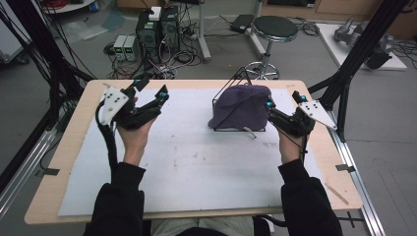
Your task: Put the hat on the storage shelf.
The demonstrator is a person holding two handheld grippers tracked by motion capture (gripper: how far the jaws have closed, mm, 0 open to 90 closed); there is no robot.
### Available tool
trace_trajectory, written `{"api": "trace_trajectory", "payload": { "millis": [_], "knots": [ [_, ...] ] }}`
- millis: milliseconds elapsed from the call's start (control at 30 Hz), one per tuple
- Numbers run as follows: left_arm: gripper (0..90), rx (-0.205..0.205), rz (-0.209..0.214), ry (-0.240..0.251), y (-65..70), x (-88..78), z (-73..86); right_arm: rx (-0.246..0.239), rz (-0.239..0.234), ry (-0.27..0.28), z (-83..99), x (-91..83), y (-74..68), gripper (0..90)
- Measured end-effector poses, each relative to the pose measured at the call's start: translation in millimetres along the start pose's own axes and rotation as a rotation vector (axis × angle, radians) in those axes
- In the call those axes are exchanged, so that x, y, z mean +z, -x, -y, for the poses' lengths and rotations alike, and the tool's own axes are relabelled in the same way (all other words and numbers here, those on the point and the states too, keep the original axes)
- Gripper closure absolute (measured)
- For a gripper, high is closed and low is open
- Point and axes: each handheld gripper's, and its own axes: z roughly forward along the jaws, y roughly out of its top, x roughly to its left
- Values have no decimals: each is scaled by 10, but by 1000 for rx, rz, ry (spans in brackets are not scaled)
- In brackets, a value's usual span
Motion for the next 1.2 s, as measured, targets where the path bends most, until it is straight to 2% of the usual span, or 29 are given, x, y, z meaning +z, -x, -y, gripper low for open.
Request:
{"api": "trace_trajectory", "payload": {
  "millis": [133, 300, 400, 533, 600, 700, 800, 867, 967, 1100, 1200],
  "knots": [
    [315, -2, -50, 41, -144, -236, -17, -4, -3, 14, -37, -73, 31, 120],
    [296, -20, -88, 45, -295, -461, 17, -14, -2, 8, -57, -123, 50, 119],
    [295, -12, -119, 49, -359, -616, 47, -15, -5, 7, -77, -176, 53, 119],
    [290, -8, -149, 42, -442, -815, 77, -45, -13, 1, -107, -258, 71, 120],
    [289, -10, -168, 44, -493, -918, 86, -42, -14, -6, -121, -300, 91, 120],
    [286, -21, -201, 51, -580, -1058, 90, -43, -9, -6, -140, -357, 120, 119],
    [283, -44, -222, 62, -653, -1187, 107, -66, -5, 0, -146, -395, 141, 120],
    [283, -66, -228, 66, -685, -1265, 157, -69, -10, -3, -133, -420, 142, 120],
    [283, -60, -246, 45, -716, -1364, 254, -81, -15, -17, -84, -447, 152, 120],
    [279, -79, -273, 38, -772, -1480, 360, -96, -5, -28, -14, -495, 201, 120],
    [275, -86, -291, 35, -804, -1531, 414, -87, 5, -37, 36, -520, 238, 120]
  ]
}}
